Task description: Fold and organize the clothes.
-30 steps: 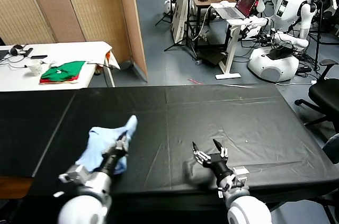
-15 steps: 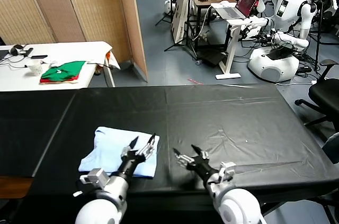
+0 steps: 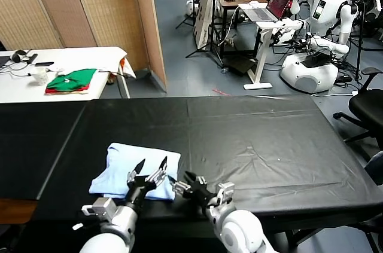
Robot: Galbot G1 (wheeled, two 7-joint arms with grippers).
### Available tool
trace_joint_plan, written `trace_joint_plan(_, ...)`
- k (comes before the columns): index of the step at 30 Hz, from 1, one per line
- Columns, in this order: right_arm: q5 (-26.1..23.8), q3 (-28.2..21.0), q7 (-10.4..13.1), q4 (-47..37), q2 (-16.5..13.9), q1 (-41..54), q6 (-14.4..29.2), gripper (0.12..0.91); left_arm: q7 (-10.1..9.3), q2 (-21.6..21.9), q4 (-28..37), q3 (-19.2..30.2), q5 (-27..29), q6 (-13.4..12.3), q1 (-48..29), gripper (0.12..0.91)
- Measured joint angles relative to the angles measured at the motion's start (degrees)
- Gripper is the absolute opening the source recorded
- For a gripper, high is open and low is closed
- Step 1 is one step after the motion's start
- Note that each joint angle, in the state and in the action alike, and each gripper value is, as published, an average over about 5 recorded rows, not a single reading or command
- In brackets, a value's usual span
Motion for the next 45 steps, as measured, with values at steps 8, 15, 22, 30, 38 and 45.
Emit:
trace_joint_plan(8, 0.5, 0.3, 0.2, -1.5, 0.0, 0.2, 0.0, 0.216, 1.10, 0.0, -0.4, -0.5, 2.3, -0.5, 1.2, 0.907)
trace_joint_plan(15, 1.6, 1.8, 0.2, -1.1, -0.4, -0.6, -0.2, 0.140, 1.02, 0.1, -0.3, -1.1, 2.4, -0.8, 1.6, 0.907)
trace_joint_plan(22, 2.2, 6.3, 1.9, 3.2, -3.7, -3.4, -2.4, 0.140, 0.93, 0.2, 0.4, -1.7, 2.3, -1.3, 1.7, 0.907)
trace_joint_plan(30, 1.9, 13.1, 4.5, 8.0, -8.8, -6.6, -7.1, 0.143, 0.73, 1.6, 1.4, -2.5, 2.5, -2.3, 1.3, 0.907)
trace_joint_plan(38, 0.6, 16.9, 4.4, 13.4, -11.3, -10.1, -7.0, 0.534, -3.15, 4.9, 1.2, -3.1, 2.5, -7.7, 2.9, 0.907)
trace_joint_plan(45, -4.9, 20.5, 4.2, 18.2, -12.2, -16.9, 0.6, 0.882, -4.57, 7.9, -0.8, -4.2, 2.3, -8.1, 7.0, 0.907)
